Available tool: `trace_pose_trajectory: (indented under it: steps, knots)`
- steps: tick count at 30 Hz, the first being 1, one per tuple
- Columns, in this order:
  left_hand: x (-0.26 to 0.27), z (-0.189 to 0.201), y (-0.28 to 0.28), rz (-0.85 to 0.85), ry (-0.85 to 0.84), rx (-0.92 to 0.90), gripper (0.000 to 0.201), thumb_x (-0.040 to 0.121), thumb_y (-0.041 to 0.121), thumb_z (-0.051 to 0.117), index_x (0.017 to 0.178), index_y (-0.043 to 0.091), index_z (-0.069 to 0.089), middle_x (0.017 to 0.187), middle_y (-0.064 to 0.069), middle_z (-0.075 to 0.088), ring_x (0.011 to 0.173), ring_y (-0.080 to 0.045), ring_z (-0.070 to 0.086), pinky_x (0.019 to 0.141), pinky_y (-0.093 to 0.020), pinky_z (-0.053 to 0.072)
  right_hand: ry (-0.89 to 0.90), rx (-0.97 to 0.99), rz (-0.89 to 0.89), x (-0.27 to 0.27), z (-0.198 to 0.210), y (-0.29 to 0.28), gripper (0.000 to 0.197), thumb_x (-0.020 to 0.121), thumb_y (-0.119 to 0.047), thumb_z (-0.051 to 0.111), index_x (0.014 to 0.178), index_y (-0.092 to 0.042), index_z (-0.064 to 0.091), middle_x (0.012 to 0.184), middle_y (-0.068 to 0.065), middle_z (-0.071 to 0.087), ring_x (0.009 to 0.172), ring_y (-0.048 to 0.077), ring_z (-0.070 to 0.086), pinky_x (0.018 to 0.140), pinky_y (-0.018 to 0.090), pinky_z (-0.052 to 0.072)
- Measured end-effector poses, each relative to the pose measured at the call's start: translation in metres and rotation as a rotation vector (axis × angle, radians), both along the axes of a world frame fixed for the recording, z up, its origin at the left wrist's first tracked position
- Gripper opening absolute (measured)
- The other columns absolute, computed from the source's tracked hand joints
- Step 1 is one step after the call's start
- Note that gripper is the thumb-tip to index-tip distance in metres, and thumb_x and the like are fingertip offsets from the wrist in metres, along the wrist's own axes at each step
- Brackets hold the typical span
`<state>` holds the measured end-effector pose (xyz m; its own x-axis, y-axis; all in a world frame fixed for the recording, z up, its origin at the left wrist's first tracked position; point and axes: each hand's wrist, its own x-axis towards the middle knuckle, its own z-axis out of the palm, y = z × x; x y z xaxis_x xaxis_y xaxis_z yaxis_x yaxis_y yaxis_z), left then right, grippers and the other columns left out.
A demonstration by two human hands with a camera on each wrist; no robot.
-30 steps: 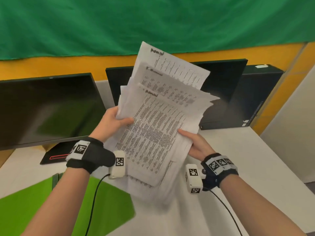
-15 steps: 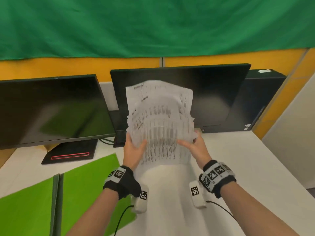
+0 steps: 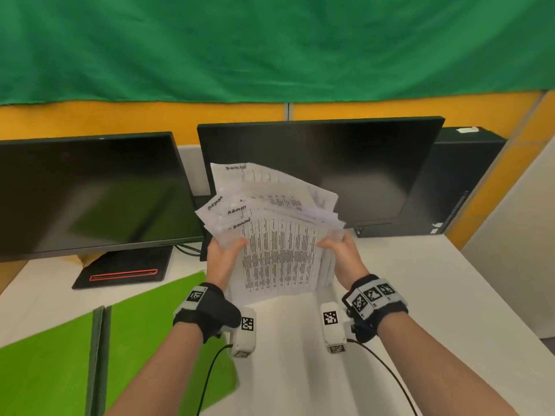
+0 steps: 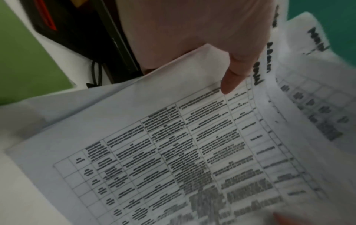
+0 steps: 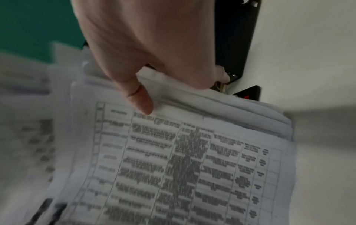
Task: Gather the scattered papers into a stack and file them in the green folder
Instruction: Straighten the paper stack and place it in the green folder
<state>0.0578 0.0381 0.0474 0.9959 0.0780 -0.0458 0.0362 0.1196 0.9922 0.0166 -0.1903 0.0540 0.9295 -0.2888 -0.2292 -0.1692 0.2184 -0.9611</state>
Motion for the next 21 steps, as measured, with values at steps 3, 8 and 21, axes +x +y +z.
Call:
trace_pose_trajectory:
  steps: [3, 8, 21]
  knots:
    - [-0.005, -0.001, -0.003, 0.002, 0.01, -0.009, 0.039, 0.085, 0.001, 0.063, 0.121, 0.009, 0.052, 0.116, -0.005, 0.064, 0.098, -0.014, 0.062, 0.082, -0.024, 0.048, -0.029, -0.049, -0.005, -0.001, 0.009, 0.009, 0.048, 0.074, 0.011, 0.053, 0.116, -0.012, 0.045, 0.113, 0.007, 0.059, 0.108, 0.024, 0.056, 0.097, 0.043, 0.045]
    - [-0.007, -0.005, -0.005, 0.033, -0.023, 0.032, 0.041, 0.091, 0.008, 0.058, 0.13, 0.013, 0.047, 0.123, -0.003, 0.059, 0.113, -0.02, 0.056, 0.094, -0.032, 0.044, -0.092, -0.137, 0.012, -0.005, 0.015, 0.013, 0.025, 0.088, -0.006, 0.059, 0.111, -0.014, 0.053, 0.11, 0.003, 0.062, 0.107, 0.021, 0.057, 0.099, 0.044, 0.046]
    - [-0.017, -0.013, -0.006, 0.031, -0.061, 0.201, 0.068, 0.089, 0.013, 0.063, 0.145, 0.006, 0.026, 0.15, -0.009, 0.035, 0.141, -0.023, 0.032, 0.116, -0.032, 0.023, -0.023, -0.119, 0.026, -0.012, 0.003, 0.016, 0.055, 0.081, 0.005, 0.063, 0.125, -0.016, 0.036, 0.125, 0.01, 0.055, 0.113, 0.024, 0.058, 0.092, 0.037, 0.05]
